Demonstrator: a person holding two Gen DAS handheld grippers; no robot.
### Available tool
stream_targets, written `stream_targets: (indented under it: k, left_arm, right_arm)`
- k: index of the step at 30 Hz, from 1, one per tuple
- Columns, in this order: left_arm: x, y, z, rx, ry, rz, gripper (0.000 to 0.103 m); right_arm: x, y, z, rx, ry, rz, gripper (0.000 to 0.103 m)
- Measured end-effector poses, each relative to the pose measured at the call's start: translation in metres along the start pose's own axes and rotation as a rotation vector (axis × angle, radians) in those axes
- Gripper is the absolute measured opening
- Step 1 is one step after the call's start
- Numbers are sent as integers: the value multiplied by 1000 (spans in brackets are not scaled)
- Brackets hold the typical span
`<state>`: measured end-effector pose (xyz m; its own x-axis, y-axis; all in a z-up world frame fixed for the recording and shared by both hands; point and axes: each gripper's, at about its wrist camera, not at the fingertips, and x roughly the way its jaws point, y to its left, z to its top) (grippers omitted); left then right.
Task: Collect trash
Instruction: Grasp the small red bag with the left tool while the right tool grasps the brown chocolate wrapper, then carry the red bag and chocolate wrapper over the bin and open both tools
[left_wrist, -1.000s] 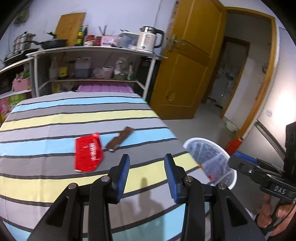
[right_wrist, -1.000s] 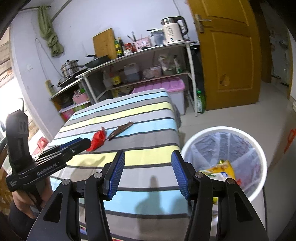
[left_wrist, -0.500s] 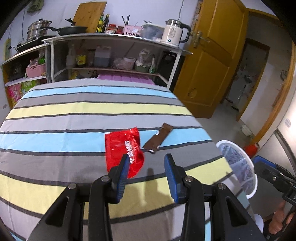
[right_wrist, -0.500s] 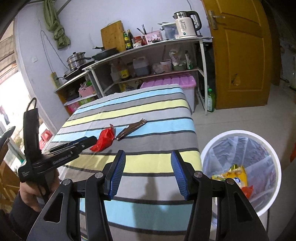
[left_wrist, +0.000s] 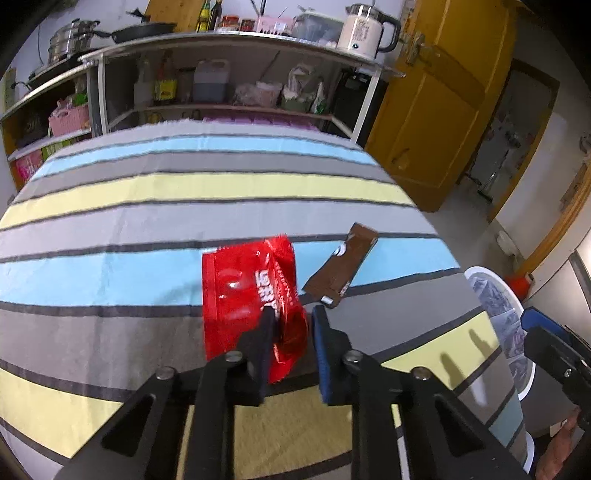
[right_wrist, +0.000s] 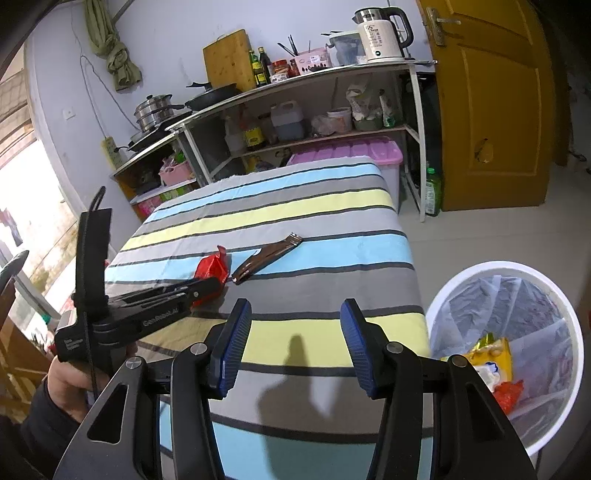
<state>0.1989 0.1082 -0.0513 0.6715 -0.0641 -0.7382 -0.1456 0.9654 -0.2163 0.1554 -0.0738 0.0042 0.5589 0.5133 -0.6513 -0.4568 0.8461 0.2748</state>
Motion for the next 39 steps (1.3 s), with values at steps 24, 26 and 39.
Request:
stream_targets:
  k: [24, 26, 39]
  left_arm:
    - [-64, 56, -8, -91, -185, -85, 14]
    - [-64, 60, -8, -98, -188, -92, 14]
    - [-52, 67, -13, -114, -157, -108, 14]
  right_arm:
    - [118, 57, 38, 20, 119, -61, 41]
    - [131, 57, 42, 45, 132, -90, 41]
    - [142, 50, 44, 35, 141, -202, 26]
